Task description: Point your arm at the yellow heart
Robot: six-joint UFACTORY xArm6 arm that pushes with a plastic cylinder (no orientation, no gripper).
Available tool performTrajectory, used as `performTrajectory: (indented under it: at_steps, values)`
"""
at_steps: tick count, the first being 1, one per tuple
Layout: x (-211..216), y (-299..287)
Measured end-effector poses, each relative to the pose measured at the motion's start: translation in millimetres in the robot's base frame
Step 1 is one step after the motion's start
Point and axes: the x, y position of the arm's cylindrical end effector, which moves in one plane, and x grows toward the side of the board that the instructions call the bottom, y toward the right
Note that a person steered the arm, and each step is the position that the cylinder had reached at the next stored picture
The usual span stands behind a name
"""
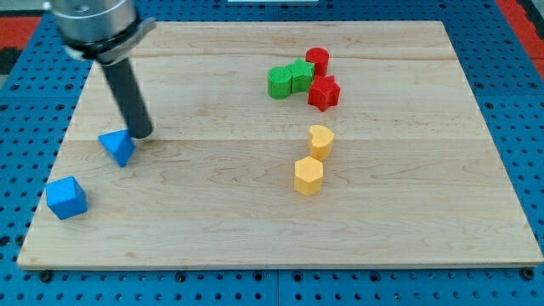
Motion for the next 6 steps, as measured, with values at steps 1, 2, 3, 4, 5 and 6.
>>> performTrajectory:
  at_steps: [1, 2, 3, 4, 5, 6]
  values:
    - [22, -21]
    - [14, 19]
    - [5, 148]
    - [-13, 227]
    - [-24, 274]
    - [-35, 332]
